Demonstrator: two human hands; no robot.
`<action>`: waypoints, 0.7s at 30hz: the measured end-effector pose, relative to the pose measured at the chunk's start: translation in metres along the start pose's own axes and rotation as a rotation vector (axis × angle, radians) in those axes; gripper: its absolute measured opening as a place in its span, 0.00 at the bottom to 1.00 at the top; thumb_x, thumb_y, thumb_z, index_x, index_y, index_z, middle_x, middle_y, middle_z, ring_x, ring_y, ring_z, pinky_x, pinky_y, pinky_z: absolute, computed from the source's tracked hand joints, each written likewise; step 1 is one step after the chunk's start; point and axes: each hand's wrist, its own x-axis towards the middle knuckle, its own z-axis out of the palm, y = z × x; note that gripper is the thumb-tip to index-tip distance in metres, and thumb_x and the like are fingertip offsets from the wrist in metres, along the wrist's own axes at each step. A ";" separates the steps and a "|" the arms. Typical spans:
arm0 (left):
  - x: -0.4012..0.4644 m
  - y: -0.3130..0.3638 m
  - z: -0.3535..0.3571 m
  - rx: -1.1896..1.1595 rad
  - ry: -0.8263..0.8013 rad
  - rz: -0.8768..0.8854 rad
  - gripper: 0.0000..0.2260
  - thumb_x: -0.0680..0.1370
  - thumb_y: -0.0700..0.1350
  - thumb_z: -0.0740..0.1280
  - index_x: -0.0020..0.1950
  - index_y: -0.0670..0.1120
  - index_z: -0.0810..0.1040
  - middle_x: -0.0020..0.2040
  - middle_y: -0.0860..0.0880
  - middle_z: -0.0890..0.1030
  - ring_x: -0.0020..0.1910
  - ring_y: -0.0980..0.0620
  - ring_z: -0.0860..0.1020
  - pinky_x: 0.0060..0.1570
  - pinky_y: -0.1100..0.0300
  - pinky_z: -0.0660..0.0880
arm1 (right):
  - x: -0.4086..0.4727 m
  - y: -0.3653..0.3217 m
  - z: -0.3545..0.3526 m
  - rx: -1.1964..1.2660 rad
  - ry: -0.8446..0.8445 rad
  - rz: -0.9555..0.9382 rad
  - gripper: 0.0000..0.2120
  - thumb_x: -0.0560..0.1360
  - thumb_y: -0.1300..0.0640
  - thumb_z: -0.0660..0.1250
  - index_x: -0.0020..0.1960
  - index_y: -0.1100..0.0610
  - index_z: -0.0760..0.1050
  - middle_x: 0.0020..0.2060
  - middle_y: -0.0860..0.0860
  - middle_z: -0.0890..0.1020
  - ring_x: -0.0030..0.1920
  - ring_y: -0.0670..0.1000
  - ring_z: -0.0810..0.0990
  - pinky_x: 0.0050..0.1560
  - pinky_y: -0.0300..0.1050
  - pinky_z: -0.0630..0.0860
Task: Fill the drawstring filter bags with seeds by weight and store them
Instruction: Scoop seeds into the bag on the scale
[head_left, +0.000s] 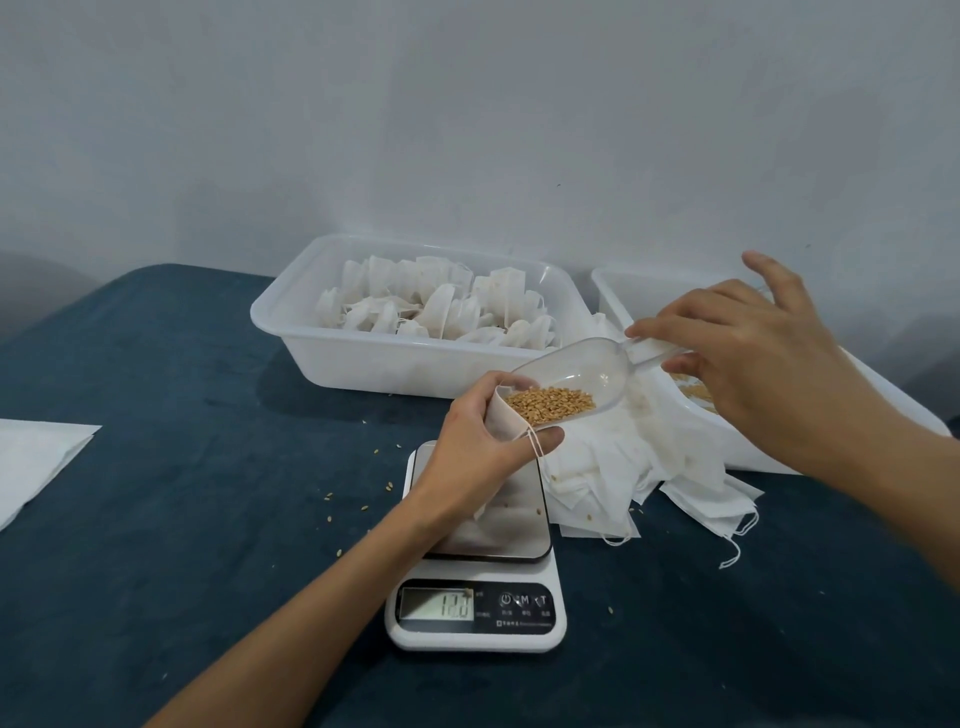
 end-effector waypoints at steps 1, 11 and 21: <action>0.000 0.000 0.000 -0.004 0.000 -0.001 0.19 0.71 0.44 0.80 0.59 0.53 0.80 0.57 0.49 0.86 0.57 0.49 0.84 0.63 0.42 0.78 | 0.000 0.000 0.000 -0.003 0.002 -0.002 0.18 0.72 0.65 0.74 0.59 0.54 0.82 0.47 0.50 0.83 0.48 0.58 0.82 0.72 0.68 0.61; 0.000 0.003 0.000 -0.036 -0.011 -0.014 0.18 0.70 0.45 0.79 0.58 0.50 0.81 0.55 0.49 0.86 0.55 0.49 0.85 0.60 0.48 0.80 | 0.000 0.003 0.001 -0.009 0.023 -0.011 0.18 0.72 0.66 0.75 0.59 0.54 0.82 0.47 0.50 0.83 0.48 0.58 0.82 0.72 0.68 0.61; 0.000 0.005 -0.001 -0.023 -0.009 -0.032 0.18 0.69 0.50 0.79 0.58 0.53 0.81 0.59 0.45 0.85 0.58 0.45 0.83 0.64 0.41 0.77 | -0.001 0.004 0.002 -0.014 0.014 -0.015 0.18 0.72 0.65 0.74 0.60 0.53 0.81 0.47 0.50 0.83 0.48 0.58 0.81 0.72 0.68 0.60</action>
